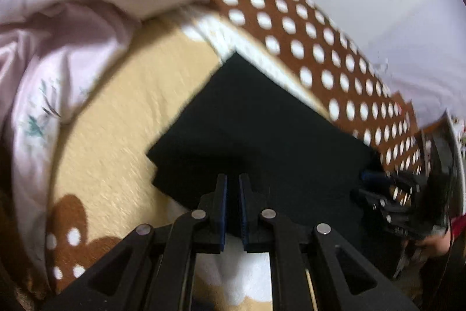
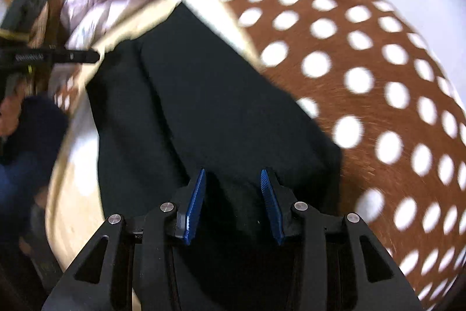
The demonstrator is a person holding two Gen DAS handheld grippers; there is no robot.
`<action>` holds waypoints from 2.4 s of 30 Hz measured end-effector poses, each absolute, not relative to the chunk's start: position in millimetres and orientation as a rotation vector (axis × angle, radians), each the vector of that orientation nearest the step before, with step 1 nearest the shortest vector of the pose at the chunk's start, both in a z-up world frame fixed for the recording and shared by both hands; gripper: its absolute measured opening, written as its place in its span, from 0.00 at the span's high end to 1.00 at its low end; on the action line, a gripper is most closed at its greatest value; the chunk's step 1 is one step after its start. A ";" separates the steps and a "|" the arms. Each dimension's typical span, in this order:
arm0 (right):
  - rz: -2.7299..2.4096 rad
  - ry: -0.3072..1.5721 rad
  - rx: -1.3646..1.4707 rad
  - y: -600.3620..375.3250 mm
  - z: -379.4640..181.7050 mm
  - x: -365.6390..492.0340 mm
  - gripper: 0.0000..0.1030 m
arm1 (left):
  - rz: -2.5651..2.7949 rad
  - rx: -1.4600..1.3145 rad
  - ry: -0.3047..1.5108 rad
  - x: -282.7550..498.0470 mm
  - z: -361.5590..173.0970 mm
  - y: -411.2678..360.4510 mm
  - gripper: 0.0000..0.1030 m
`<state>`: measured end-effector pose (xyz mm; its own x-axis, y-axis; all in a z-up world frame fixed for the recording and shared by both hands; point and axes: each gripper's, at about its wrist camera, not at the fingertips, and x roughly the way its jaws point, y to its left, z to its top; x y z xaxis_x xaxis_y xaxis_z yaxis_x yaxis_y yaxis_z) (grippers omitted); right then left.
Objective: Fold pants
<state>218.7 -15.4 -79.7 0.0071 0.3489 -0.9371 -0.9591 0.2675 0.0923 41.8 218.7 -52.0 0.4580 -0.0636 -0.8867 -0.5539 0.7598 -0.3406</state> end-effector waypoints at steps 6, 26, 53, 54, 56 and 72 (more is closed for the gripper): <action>1.313 1.133 -0.867 -12.8 -84.5 205.6 0.89 | 0.327 -0.683 1.178 49.1 -68.0 217.5 0.89; 1.005 0.986 -0.545 -24.4 -42.5 234.1 0.82 | 0.408 -0.783 1.070 31.9 -55.6 222.5 0.89; 1.471 0.923 -0.787 80.0 -96.2 127.3 0.78 | 0.421 -0.788 0.972 15.6 -41.3 246.6 0.89; 1.470 0.909 -0.802 80.3 -96.1 124.8 0.77 | 0.421 -0.789 0.981 15.7 -43.1 246.1 0.89; 1.474 0.895 -0.832 81.9 -95.3 123.0 0.72 | 0.431 -0.798 1.002 15.2 -46.9 246.6 0.89; 1.481 0.917 -0.814 106.2 -96.7 151.5 0.51 | 0.453 -0.855 0.986 4.0 -47.1 257.8 0.89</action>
